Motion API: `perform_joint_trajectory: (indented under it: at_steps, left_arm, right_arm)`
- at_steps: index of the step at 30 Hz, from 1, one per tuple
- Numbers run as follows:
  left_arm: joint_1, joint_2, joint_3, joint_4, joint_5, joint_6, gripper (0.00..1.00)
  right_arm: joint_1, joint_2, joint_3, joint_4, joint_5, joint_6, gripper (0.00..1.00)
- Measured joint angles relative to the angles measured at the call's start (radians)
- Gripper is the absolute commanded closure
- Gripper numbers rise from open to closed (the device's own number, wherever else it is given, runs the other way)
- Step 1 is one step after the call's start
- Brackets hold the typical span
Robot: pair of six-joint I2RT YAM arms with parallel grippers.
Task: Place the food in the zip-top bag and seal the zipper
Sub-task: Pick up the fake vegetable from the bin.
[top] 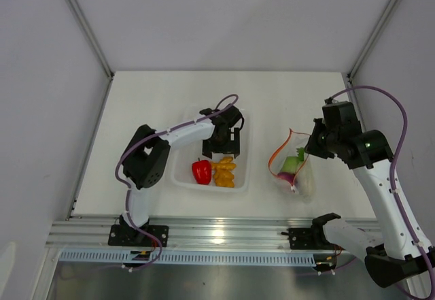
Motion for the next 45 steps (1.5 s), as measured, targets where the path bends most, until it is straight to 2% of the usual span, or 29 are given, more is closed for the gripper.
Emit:
perform_joint_trajectory:
  at_steps: [4, 14, 15, 17, 19, 20, 22, 23, 24, 28, 38, 45]
  left_arm:
    - [-0.003, 0.028, -0.015, 0.022, -0.014, 0.0, 0.09]
    - [-0.04, 0.038, -0.042, 0.04, -0.082, 0.002, 0.22]
    - [-0.043, 0.034, -0.049, 0.05, -0.086, 0.002, 0.3]
    - [-0.044, 0.016, -0.08, 0.076, -0.098, 0.0, 0.38]
    - [-0.043, 0.003, -0.104, 0.097, -0.101, 0.0, 0.55]
    - [-0.043, -0.002, -0.111, 0.103, -0.103, -0.001, 0.69]
    - [-0.044, -0.004, -0.119, 0.116, -0.098, 0.003, 0.8]
    - [-0.045, -0.005, -0.119, 0.12, -0.099, 0.006, 0.91]
    - [-0.045, -0.007, -0.12, 0.123, -0.099, 0.005, 0.96]
    - [-0.045, -0.014, -0.122, 0.141, -0.102, 0.019, 0.99]
    - [-0.045, -0.075, -0.12, 0.145, -0.097, 0.02, 0.99]
    - [-0.045, -0.158, -0.05, 0.141, -0.082, 0.031, 0.99]
  right_arm:
    - [0.002, 0.001, 0.0, 0.003, 0.0, 0.0, 1.0]
    - [0.008, 0.002, 0.0, 0.004, 0.002, 0.0, 1.0]
    - [0.008, 0.002, 0.0, 0.004, 0.002, 0.0, 1.0]
    - [0.008, 0.002, 0.0, 0.004, 0.002, 0.0, 1.0]
    - [0.009, 0.002, 0.0, 0.004, 0.002, 0.0, 1.0]
    - [0.009, 0.002, 0.0, 0.004, 0.002, 0.001, 1.0]
    - [0.011, 0.002, 0.0, 0.004, 0.003, 0.001, 1.0]
    - [0.013, 0.002, 0.0, 0.004, 0.003, 0.001, 1.0]
    - [0.013, 0.002, 0.0, 0.003, 0.003, 0.001, 1.0]
    - [0.013, 0.002, 0.0, 0.003, 0.003, 0.001, 1.0]
    - [0.014, 0.004, 0.0, 0.005, 0.003, 0.004, 1.0]
    - [0.018, 0.016, 0.0, 0.014, 0.003, 0.005, 1.0]
